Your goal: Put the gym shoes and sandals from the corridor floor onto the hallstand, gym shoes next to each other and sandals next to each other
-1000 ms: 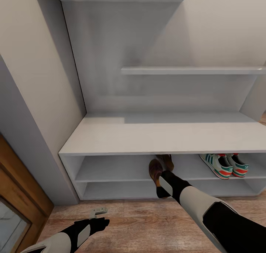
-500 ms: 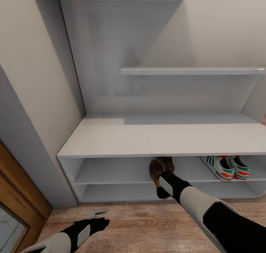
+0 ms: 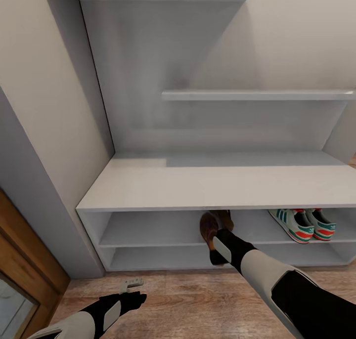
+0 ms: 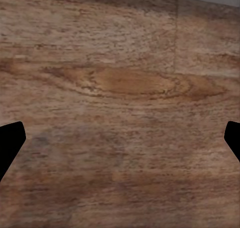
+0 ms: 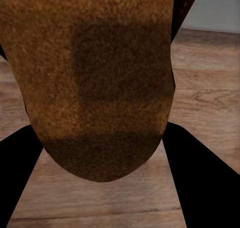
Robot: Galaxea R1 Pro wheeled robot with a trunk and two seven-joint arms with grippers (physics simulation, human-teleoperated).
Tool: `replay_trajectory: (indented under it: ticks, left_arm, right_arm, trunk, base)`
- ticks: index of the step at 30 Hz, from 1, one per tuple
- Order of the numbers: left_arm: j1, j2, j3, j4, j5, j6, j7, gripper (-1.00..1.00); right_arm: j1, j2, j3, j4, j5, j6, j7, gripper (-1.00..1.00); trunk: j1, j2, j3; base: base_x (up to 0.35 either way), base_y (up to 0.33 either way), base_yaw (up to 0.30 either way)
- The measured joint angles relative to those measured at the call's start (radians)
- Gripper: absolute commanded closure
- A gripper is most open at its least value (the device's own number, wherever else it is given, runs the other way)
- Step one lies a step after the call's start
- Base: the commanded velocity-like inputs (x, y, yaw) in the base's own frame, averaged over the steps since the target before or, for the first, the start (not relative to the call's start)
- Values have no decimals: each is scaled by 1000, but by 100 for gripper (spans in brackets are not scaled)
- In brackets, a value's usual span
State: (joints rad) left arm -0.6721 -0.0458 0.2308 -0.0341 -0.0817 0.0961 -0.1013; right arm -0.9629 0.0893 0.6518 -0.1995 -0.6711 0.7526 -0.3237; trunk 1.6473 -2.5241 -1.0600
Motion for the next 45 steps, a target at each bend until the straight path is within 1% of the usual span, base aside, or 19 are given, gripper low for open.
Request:
replay_trajectory:
  ticks: [3,9,32,38,45]
  left_arm:
    - [0,0,0,0,0,0,0,-100]
    - [0,0,0,0,0,0,0,-100]
    - [0,0,0,0,0,0,0,-100]
    - [0,0,0,0,0,0,0,-100]
    - [0,0,0,0,0,0,0,-100]
  right_arm:
    - [0,0,0,0,0,-18,0,100]
    - [0,0,0,0,-1,-31,0,100]
    - [0,7,2,-1,-1,-33,2,100]
    - [0,9,2,-1,-1,-33,2,100]
    - [0,9,1,-1,-1,-32,2,100]
  trunk:
    - [0,0,0]
    - [0,0,0]
    - [0,0,0]
    - [0,0,0]
    - [0,0,0]
  base:
    - [0,0,0]
    - [0,0,0]
    - [0,0,0]
    - [122,0,0]
    - [24,0,0]
